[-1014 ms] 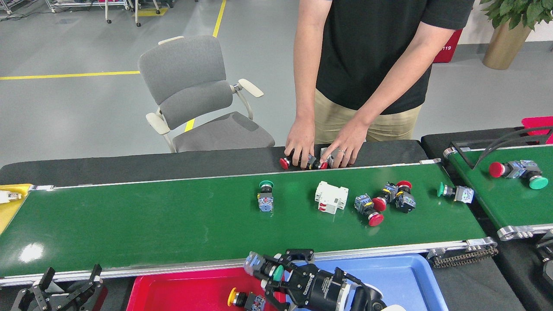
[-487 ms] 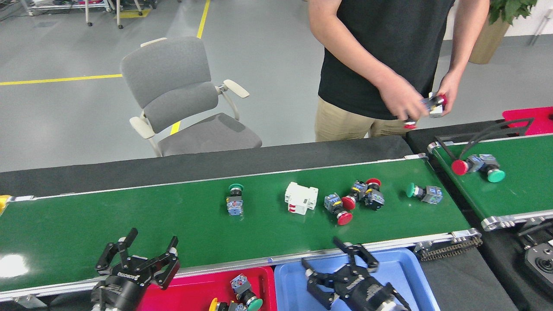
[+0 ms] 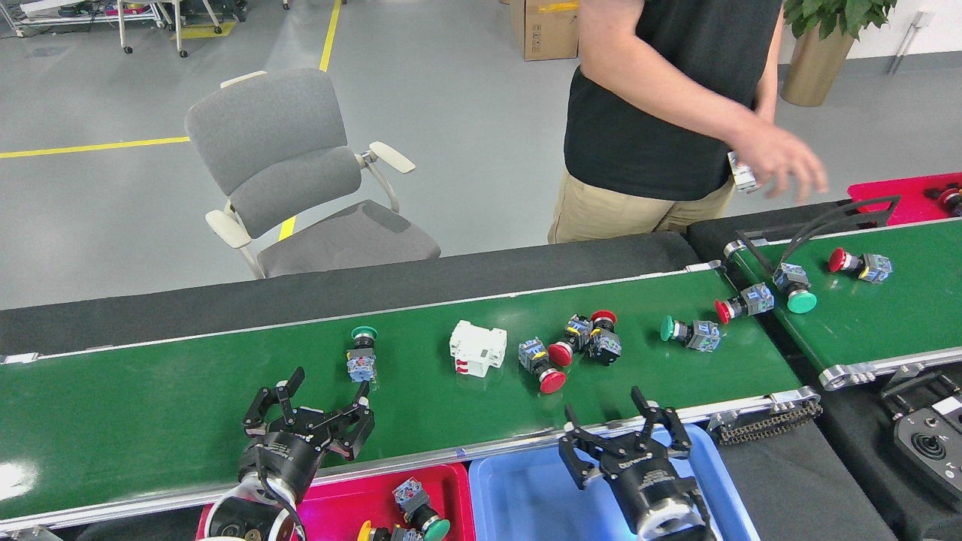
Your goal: Pick switch part from conveyor to tray
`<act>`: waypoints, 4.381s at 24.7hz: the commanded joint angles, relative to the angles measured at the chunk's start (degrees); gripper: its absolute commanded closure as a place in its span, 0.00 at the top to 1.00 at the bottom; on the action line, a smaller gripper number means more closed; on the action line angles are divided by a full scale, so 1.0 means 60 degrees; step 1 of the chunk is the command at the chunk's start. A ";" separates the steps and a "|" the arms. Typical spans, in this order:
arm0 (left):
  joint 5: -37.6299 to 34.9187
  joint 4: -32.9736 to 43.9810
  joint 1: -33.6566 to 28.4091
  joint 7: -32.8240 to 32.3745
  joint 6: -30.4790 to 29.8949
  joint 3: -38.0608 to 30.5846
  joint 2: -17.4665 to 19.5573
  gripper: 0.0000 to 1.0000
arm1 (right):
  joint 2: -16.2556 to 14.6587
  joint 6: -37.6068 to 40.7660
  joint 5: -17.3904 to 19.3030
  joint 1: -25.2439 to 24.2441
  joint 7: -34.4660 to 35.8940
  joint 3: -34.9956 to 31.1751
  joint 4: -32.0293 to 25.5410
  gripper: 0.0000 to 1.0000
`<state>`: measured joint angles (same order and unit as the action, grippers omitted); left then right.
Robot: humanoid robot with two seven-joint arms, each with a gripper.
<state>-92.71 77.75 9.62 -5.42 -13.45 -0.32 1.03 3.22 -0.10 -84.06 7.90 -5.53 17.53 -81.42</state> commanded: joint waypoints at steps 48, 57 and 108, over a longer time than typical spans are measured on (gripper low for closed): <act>0.1506 0.3843 -0.4635 0.0420 -0.2357 -0.4428 -0.0011 0.99 | -0.0098 0.2096 0.0958 -0.1742 -0.0500 -0.0666 -0.2294 1.00; 0.1404 0.3184 -0.3170 0.0391 -0.2812 -0.3286 0.1015 0.99 | -0.0742 -0.1376 0.0753 -0.1390 0.0467 -0.0564 -0.1781 1.00; 0.1887 0.1690 -0.1193 0.0405 -0.3251 -0.2627 0.1498 0.11 | -0.0449 0.4411 0.1222 0.0573 -0.0881 0.2293 -0.0595 0.29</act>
<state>-81.76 86.82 2.14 -3.30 -32.53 -15.71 9.45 0.66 22.02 -76.82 11.52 -10.67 31.45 -82.45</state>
